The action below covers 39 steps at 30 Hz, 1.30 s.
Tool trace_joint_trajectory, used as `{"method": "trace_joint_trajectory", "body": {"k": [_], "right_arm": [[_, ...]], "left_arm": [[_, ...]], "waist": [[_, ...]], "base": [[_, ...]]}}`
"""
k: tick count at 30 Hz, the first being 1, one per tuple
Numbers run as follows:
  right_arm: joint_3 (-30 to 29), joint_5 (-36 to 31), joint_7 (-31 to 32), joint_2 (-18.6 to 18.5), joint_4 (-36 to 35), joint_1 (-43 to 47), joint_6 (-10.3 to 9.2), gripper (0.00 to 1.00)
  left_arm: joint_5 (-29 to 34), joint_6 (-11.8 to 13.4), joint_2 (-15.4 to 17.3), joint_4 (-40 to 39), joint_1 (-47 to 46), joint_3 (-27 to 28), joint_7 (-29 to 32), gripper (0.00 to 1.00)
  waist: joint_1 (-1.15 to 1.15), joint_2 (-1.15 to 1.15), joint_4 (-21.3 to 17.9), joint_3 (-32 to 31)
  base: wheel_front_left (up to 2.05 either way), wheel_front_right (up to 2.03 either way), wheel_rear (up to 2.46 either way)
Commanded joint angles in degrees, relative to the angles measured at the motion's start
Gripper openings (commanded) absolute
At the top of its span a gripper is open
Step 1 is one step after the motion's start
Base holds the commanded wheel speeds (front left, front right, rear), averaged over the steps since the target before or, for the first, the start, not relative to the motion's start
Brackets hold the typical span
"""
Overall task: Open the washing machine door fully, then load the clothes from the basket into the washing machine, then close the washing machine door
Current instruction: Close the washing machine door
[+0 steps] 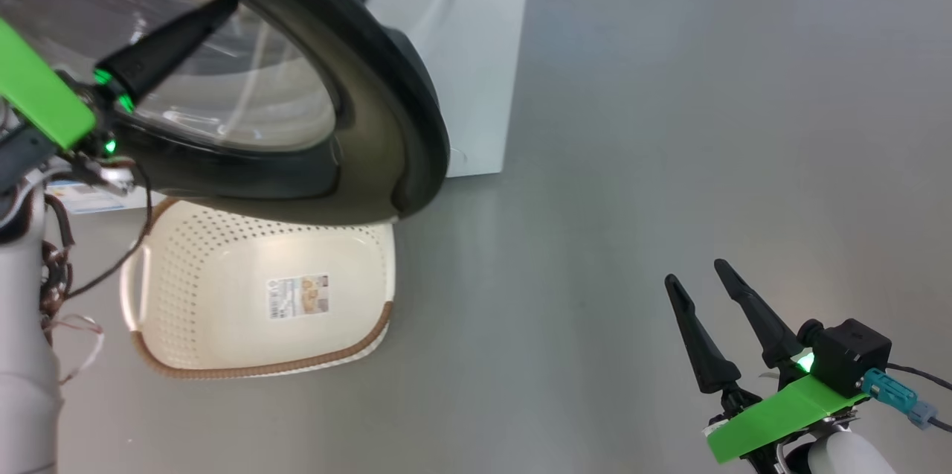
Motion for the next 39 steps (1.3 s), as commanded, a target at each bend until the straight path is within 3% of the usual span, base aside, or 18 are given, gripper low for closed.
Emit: {"method": "trace_joint_trajectory", "body": {"k": [1,17,32,34,36,39], "right_arm": [[0.8,-0.8,-0.3,-0.1,-1.3,-1.1,0.08,1.00],[0.4,-1.0,-0.3,0.8,-1.1,-1.8,0.08,1.00],[0.5,-1.0,-0.3,-1.4,-0.7,0.3,0.08,1.00],[0.6,-0.9,-0.3,-1.9,-0.5,0.7,0.08,1.00],[0.6,-0.8,-0.3,-2.3,-0.4,1.3,0.08,1.00],[0.2,-0.6,-0.3,-2.6,-0.2,2.3,0.08,1.00]], "left_arm": [[0.6,-0.2,2.9,-0.3,-3.1,2.4,-1.4,0.00],[1.6,-0.2,4.6,7.2,-8.0,1.1,-10.1,0.00],[-1.9,-0.2,7.4,2.6,3.2,-2.8,-11.8,0.00],[-2.2,-0.2,7.9,1.8,5.7,-3.0,-12.7,0.05],[-2.0,-0.2,8.4,1.0,8.4,-3.5,-13.9,0.22],[-2.2,-0.2,8.7,0.1,12.6,-4.0,-16.1,0.29]], "waist": [[0.00,0.00,-1.8,1.2],[0.00,0.00,-4.1,1.7],[0.00,0.00,0.2,-3.1],[0.00,0.00,1.1,-4.0],[0.00,0.00,1.9,-4.9],[0.00,0.00,3.0,-6.2]], "base": [[0.00,0.00,0.00],[0.00,0.00,0.00],[0.00,0.00,0.00],[0.00,0.00,0.00],[0.00,0.00,0.00],[0.00,0.00,0.00]]}}
